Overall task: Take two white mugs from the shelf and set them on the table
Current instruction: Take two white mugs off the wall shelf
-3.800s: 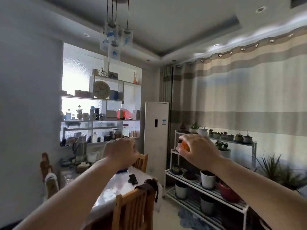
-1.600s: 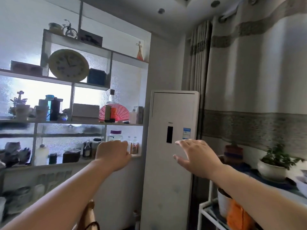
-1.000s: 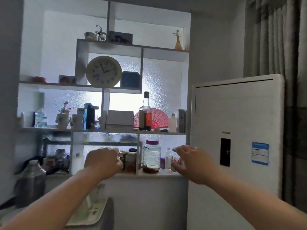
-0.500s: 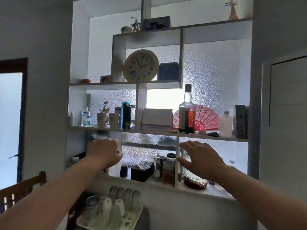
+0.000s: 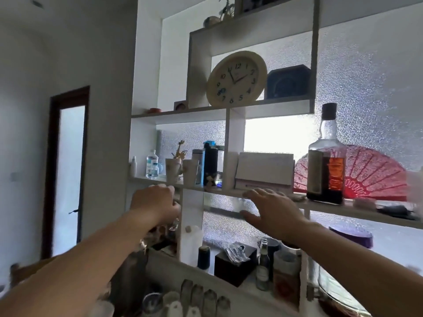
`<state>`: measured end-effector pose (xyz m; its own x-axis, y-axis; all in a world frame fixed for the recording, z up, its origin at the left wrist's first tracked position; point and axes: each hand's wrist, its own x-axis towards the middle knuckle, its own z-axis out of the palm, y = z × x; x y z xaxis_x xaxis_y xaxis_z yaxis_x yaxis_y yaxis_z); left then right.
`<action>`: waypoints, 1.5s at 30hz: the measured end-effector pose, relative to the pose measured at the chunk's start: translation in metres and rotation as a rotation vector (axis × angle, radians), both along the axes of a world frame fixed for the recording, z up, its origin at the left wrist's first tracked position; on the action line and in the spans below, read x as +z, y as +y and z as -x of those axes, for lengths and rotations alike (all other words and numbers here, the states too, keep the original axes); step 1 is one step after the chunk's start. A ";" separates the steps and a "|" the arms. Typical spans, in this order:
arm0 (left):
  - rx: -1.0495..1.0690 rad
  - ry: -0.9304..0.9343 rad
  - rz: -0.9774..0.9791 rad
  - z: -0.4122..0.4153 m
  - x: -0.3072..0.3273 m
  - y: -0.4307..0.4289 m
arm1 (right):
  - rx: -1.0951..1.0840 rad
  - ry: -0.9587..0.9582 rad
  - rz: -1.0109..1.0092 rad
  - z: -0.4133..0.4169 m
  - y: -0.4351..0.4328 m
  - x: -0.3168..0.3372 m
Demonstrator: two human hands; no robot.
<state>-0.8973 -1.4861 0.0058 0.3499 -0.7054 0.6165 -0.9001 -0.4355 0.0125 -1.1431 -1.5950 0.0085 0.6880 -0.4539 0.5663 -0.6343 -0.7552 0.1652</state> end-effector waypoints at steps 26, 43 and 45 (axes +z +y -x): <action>0.260 0.184 0.180 -0.128 0.004 -0.166 | 0.370 -0.135 -0.106 -0.237 -0.225 0.009; 0.073 0.342 0.216 -0.256 -0.007 -0.239 | 0.125 -0.626 -0.781 -0.353 -0.275 0.021; 0.066 0.375 0.237 -0.262 -0.005 -0.251 | 0.139 -0.668 -0.847 -0.357 -0.284 0.019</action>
